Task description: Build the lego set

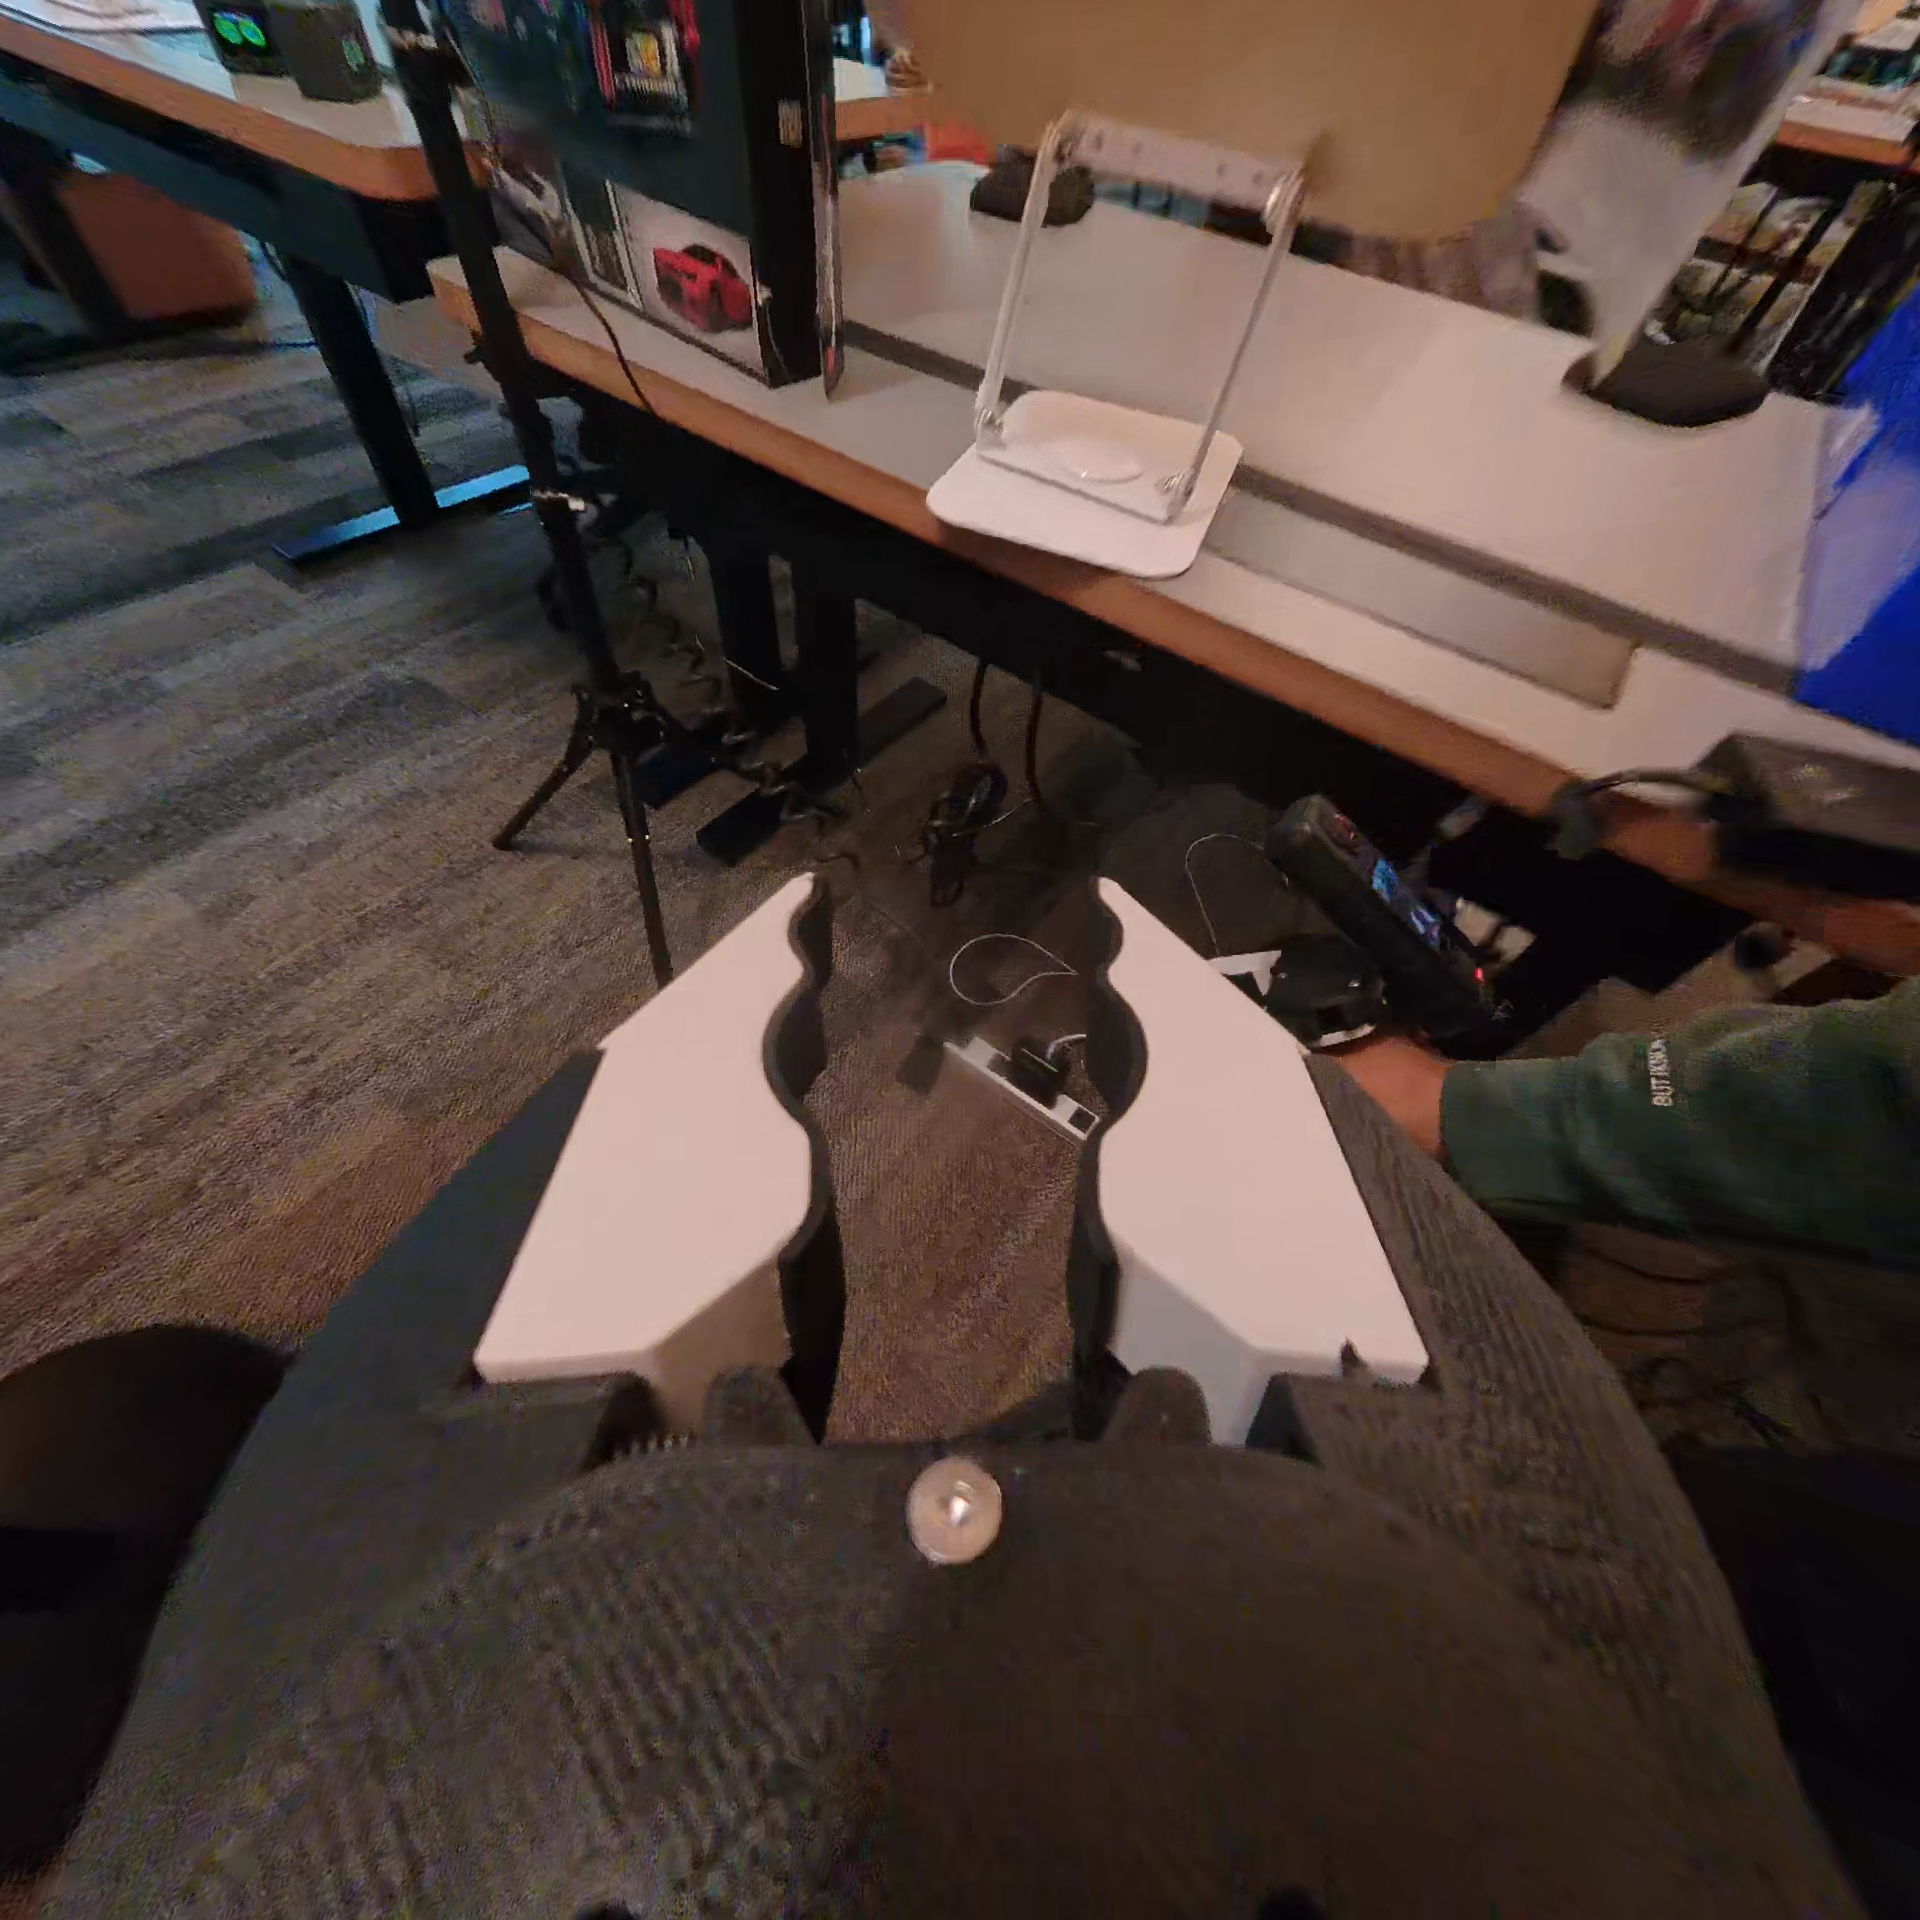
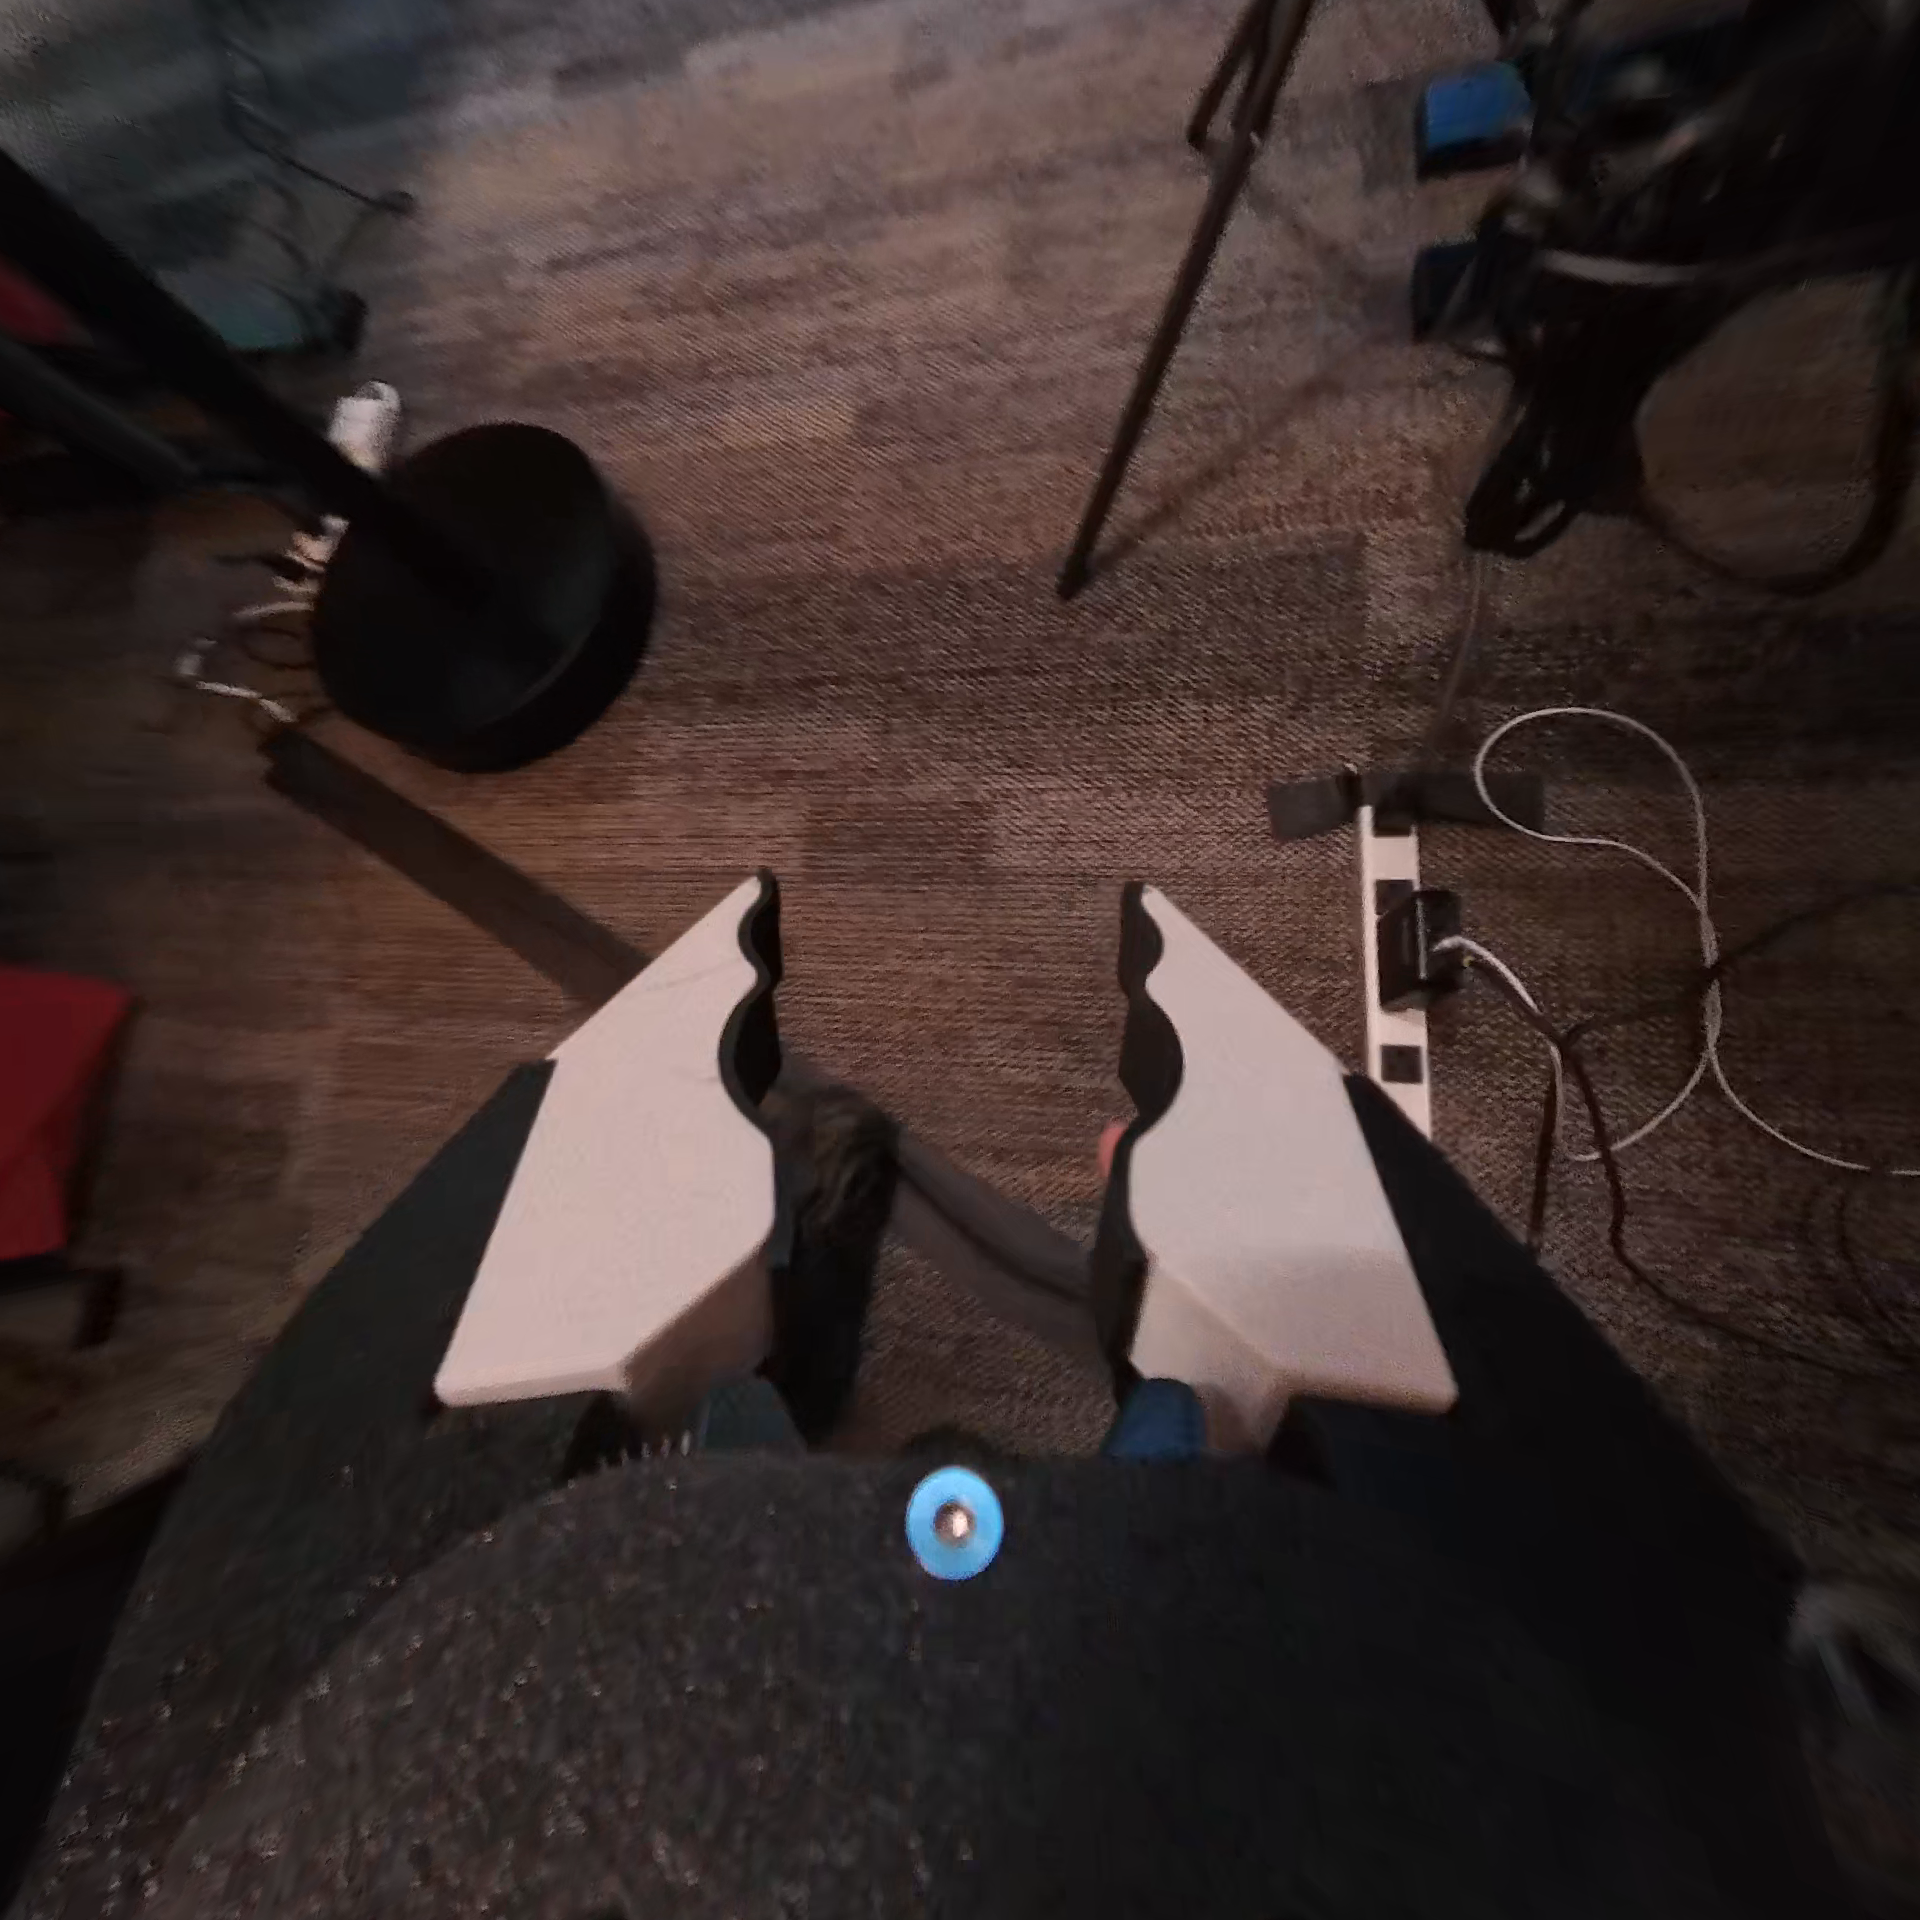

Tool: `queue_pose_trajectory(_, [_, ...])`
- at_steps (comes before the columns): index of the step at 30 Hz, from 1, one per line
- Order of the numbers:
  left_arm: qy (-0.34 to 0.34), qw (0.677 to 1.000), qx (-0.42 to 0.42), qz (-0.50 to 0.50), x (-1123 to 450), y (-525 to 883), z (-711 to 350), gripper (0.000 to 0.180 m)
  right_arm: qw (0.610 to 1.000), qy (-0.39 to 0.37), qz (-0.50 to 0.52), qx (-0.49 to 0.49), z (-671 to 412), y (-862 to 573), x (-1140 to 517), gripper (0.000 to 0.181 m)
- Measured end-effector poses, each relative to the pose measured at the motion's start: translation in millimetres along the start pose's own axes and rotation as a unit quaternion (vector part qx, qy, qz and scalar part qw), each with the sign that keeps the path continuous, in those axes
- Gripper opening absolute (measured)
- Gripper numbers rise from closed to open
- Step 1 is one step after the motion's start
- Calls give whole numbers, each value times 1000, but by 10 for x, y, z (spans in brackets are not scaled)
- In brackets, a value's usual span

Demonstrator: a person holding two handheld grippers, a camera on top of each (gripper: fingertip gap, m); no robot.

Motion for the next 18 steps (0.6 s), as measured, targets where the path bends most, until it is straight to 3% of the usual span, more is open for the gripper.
queue_pose_trajectory(10, [5,988,-121,93,-2331,884,2063,48,996,22,87,-28,1627,-1966,-2207,69])
queue_pose_trajectory(18, [22,964,-187,188,-3184,1138,2832,48,986,-20,162,-24,2409,-2806,-2841,80])
Point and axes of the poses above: each gripper's, where its closed fingertips meet, x back along the fingers, z out of its underside, y = z × x across the jaws, the point moved 9 cm from there along x, back along the fingers, and after that the axes turned 6 degrees about -z, right-handed, at the moved point
